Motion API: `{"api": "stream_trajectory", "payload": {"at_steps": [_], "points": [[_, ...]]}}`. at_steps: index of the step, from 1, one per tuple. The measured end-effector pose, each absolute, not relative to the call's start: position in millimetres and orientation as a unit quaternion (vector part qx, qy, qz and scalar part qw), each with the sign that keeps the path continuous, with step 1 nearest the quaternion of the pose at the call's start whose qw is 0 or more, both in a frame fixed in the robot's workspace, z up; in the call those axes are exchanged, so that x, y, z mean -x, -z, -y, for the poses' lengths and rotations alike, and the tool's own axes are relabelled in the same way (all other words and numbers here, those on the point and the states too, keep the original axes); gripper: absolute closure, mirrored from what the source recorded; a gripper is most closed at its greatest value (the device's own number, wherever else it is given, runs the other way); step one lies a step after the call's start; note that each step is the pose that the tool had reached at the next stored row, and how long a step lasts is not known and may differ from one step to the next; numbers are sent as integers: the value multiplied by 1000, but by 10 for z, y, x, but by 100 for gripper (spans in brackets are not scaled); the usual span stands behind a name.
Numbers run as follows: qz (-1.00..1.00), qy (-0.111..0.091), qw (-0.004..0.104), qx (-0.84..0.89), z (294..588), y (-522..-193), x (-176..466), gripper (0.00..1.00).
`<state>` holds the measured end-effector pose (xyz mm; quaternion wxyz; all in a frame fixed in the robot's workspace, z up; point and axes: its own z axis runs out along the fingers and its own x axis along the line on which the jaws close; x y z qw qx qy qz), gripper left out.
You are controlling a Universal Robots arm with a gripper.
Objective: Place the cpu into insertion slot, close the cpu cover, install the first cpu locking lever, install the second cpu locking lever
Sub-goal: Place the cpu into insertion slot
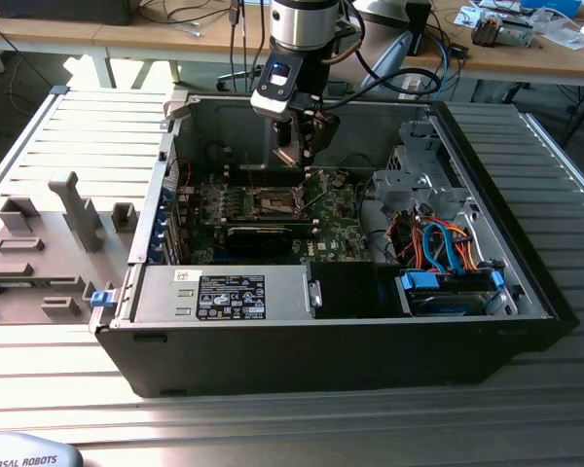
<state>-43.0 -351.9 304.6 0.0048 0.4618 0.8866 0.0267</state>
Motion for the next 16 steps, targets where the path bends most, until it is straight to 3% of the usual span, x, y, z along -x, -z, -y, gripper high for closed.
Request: {"api": "stream_trajectory", "payload": {"at_steps": [16], "points": [[-885, -27, 5, -465, 3519, -3046, 430, 46]]}}
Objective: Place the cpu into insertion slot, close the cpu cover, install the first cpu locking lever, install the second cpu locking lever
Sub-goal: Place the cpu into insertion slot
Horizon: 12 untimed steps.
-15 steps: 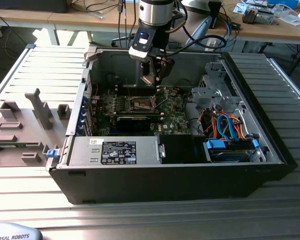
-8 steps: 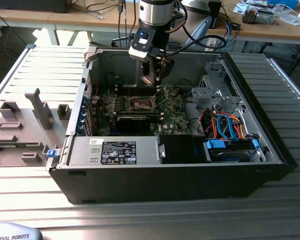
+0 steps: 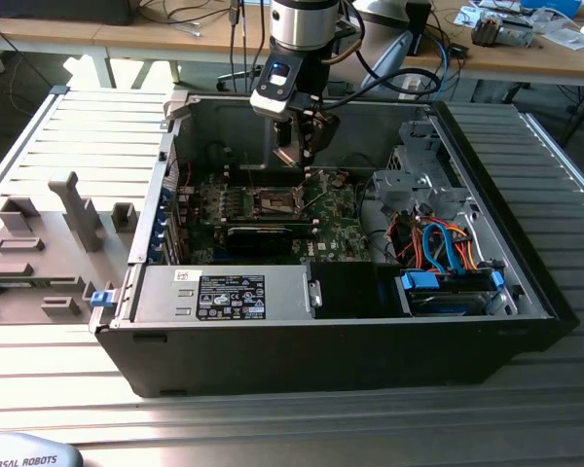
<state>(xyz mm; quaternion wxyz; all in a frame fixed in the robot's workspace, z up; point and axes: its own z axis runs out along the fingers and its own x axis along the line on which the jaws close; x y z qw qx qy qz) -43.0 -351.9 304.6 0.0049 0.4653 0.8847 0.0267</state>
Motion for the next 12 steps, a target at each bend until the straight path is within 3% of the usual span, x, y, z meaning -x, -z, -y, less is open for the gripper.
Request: {"api": "stream_trajectory", "payload": {"at_steps": [12], "points": [[-883, -27, 5, -469, 3519, -3045, 430, 46]]}}
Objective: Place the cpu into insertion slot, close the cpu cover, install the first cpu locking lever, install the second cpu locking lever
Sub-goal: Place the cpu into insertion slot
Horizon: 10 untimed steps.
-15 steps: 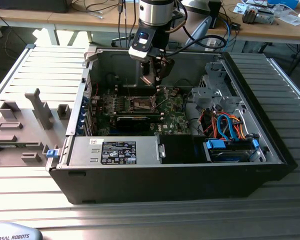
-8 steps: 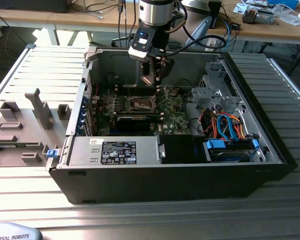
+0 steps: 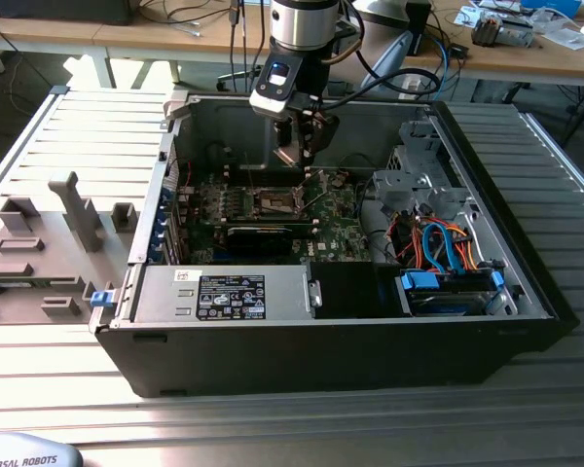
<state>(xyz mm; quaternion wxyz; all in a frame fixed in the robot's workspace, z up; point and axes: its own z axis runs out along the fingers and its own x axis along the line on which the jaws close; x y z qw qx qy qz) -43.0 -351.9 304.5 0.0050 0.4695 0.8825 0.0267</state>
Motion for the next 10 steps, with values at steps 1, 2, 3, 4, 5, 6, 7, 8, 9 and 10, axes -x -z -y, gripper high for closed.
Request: {"api": "stream_trajectory", "payload": {"at_steps": [1, 2, 3, 4, 5, 6, 7, 8, 9, 10], "points": [[-882, -27, 5, -470, 3519, -3045, 430, 46], [-882, -27, 5, -470, 3519, -3045, 430, 46], [-882, -27, 5, -471, 3519, -3045, 430, 46], [-882, -27, 5, -471, 3519, -3045, 430, 46], [-882, -27, 5, -471, 3519, -3046, 430, 46], [-882, -27, 5, -471, 3519, -3045, 430, 46], [-881, -27, 5, -472, 3519, -3045, 430, 46], [-881, -27, 5, -472, 3519, -3045, 430, 46], [-881, -27, 5, -472, 3519, -3045, 430, 46], [-881, -27, 5, -473, 3519, -3045, 430, 46]]}}
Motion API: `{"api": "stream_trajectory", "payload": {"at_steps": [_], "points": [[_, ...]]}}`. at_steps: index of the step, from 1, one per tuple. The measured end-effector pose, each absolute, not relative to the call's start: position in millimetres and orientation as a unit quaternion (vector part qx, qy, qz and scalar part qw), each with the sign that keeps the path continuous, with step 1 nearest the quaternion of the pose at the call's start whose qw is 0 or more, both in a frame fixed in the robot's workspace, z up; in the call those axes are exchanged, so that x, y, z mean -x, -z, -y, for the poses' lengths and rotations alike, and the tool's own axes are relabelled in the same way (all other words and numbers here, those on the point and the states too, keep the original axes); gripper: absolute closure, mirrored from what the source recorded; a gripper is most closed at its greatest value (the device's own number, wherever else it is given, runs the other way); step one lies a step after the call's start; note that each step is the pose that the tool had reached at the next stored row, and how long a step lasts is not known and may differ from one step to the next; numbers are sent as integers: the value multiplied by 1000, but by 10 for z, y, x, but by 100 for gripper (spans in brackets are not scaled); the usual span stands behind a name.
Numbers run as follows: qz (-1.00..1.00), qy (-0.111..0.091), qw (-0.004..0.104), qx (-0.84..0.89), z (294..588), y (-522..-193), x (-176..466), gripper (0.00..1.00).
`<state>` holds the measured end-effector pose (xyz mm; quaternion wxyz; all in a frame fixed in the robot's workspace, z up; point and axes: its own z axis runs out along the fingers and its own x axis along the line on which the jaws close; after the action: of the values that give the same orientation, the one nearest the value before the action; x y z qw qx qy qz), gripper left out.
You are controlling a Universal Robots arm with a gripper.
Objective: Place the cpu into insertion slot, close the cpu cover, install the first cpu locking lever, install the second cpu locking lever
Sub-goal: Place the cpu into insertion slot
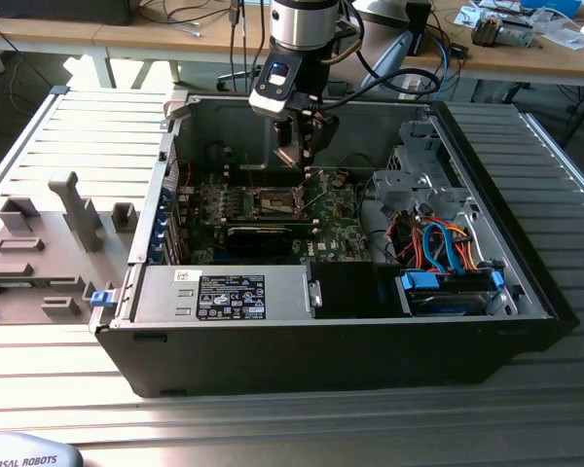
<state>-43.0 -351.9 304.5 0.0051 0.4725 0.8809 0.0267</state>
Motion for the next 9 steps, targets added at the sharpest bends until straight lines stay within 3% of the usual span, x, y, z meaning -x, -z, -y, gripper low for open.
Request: {"api": "stream_trajectory", "payload": {"at_steps": [9], "points": [[-879, -27, 5, -475, 3519, -3045, 430, 46]]}}
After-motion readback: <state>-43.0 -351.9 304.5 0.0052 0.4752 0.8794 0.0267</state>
